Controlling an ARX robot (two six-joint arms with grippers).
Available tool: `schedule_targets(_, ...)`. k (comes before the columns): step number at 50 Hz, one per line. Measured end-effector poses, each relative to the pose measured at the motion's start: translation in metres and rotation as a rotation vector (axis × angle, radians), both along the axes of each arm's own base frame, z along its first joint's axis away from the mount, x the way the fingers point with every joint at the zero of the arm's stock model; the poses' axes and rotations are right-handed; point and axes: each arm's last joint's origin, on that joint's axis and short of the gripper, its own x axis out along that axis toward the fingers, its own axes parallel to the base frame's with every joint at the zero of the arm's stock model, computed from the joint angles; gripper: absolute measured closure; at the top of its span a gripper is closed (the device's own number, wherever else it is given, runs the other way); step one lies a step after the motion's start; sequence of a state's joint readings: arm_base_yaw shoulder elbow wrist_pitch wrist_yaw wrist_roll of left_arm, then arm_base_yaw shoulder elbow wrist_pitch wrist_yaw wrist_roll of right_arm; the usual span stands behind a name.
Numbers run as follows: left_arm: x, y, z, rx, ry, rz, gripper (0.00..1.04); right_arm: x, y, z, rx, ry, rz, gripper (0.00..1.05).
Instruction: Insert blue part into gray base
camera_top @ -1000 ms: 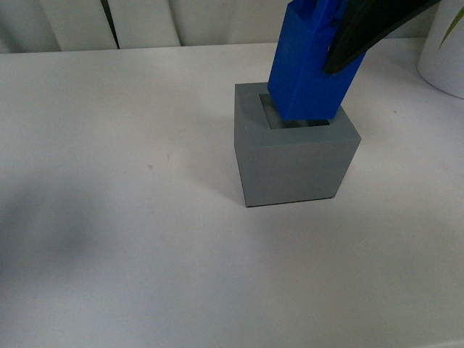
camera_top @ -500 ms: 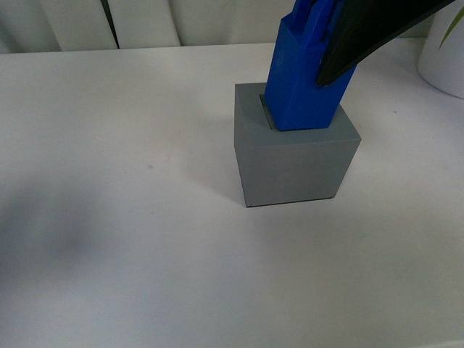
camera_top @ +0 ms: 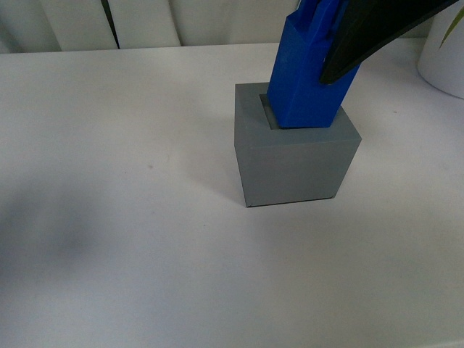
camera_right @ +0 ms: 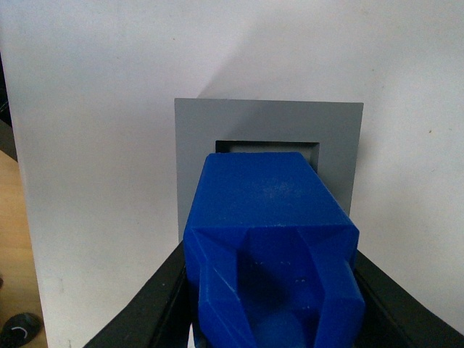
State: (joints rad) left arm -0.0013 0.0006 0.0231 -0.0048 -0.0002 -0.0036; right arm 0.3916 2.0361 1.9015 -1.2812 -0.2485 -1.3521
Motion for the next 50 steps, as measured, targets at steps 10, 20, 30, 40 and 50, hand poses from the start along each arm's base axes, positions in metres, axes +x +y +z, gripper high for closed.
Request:
schedule_targets(10,0.000,0.000,0.000,0.000,0.000,0.000,0.06,0.001,-0.002,0.000,0.001,0.003,-0.011,0.59)
schedule_targets(20,0.000,0.000,0.000,0.000,0.000,0.000,0.06,0.003,-0.003,-0.001,0.008,0.001,-0.025,0.59)
schedule_targets(30,0.000,0.000,0.000,0.000,0.000,0.000,0.06,0.006,-0.001,-0.003,0.023,0.005,-0.027,0.59)
schedule_targets(40,0.000,0.000,0.000,0.000,0.000,0.000,0.06,0.007,0.000,-0.012,-0.016,0.042,-0.024,0.59)
schedule_targets(50,0.000,0.000,0.000,0.000,0.000,0.000,0.06,0.007,-0.001,-0.013,-0.038,0.041,-0.015,0.59)
